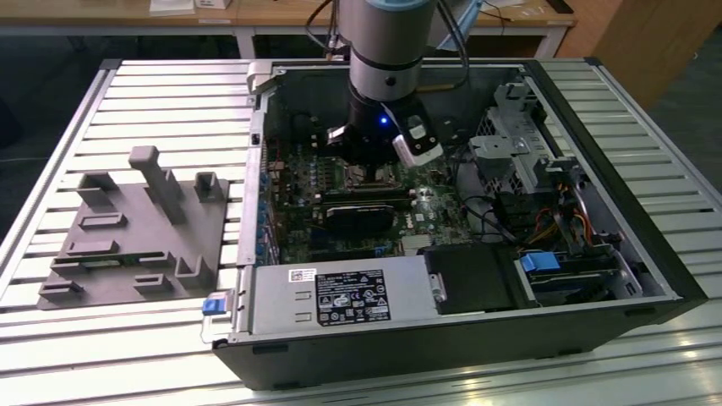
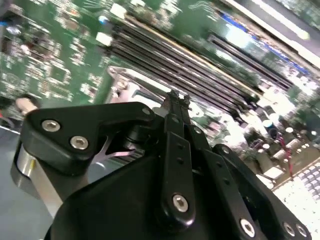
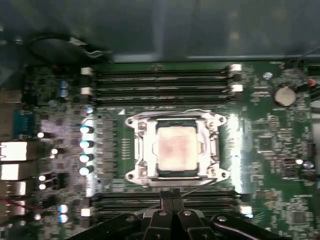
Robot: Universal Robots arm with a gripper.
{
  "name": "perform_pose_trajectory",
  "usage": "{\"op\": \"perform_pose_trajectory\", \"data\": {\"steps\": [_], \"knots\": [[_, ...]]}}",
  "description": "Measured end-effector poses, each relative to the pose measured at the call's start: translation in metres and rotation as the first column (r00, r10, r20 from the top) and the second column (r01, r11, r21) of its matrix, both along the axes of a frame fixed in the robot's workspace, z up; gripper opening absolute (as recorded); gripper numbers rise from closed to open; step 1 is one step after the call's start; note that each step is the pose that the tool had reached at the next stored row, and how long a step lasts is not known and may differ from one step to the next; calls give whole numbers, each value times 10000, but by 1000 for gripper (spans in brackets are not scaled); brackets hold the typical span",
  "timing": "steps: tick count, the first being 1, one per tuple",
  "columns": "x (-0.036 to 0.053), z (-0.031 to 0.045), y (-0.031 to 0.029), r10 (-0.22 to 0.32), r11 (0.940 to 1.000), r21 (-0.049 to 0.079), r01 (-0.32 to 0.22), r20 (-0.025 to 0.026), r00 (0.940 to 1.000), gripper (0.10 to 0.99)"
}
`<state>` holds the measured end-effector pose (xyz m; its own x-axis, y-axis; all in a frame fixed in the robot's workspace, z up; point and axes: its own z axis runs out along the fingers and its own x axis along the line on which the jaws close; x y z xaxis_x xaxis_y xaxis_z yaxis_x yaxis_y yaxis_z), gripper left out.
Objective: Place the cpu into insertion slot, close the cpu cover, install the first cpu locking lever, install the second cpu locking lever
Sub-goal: 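Install the second cpu locking lever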
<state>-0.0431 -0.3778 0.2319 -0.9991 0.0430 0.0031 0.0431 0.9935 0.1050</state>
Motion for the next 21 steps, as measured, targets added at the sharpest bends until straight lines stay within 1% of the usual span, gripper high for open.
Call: {"op": "perform_pose_trajectory", "data": {"steps": [3,9,11,14,16,21], "knots": [[-37,-15,0,0,10000,-1,0,-1,10000,106],[-64,-112,0,4,10000,0,-4,-4,10000,106],[-74,-126,-8,5,10000,13,-5,-7,10000,106],[-107,-129,-46,5,9999,121,-5,-6,10000,106],[-133,-130,-71,10,9999,171,-10,-5,10000,106],[-173,-145,-82,167,9993,338,-167,-4,9999,106]]}}
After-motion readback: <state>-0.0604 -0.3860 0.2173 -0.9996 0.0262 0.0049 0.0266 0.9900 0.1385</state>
